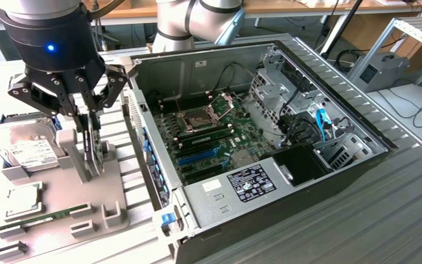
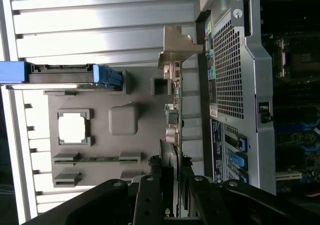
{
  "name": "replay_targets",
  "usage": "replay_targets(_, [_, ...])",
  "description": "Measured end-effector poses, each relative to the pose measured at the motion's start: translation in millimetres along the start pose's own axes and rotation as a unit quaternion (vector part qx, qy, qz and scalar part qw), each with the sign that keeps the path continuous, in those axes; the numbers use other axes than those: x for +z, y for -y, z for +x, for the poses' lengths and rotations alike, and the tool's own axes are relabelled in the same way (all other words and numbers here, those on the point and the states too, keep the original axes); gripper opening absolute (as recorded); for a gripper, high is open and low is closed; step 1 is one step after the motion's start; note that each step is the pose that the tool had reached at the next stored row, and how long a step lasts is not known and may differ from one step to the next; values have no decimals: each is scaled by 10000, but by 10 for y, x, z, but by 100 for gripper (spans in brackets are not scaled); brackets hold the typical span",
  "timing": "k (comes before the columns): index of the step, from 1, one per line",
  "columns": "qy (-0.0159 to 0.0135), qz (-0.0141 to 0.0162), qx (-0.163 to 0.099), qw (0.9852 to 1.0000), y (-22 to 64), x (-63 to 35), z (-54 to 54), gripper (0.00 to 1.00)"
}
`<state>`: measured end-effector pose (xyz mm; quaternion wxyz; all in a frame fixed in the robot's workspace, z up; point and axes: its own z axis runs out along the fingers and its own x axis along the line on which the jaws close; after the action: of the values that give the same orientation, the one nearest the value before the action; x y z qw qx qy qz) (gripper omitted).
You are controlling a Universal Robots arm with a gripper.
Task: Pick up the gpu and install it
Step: 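Pick up the gpu and move the gpu toward the slot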
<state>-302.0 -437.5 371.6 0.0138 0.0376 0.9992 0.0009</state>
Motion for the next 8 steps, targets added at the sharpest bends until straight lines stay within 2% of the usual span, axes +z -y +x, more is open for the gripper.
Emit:
replay_targets(3, [0, 0, 0, 10000, 0, -18, -1, 26])
replay_targets(8, [0, 0, 0, 10000, -7, -237, -6, 26])
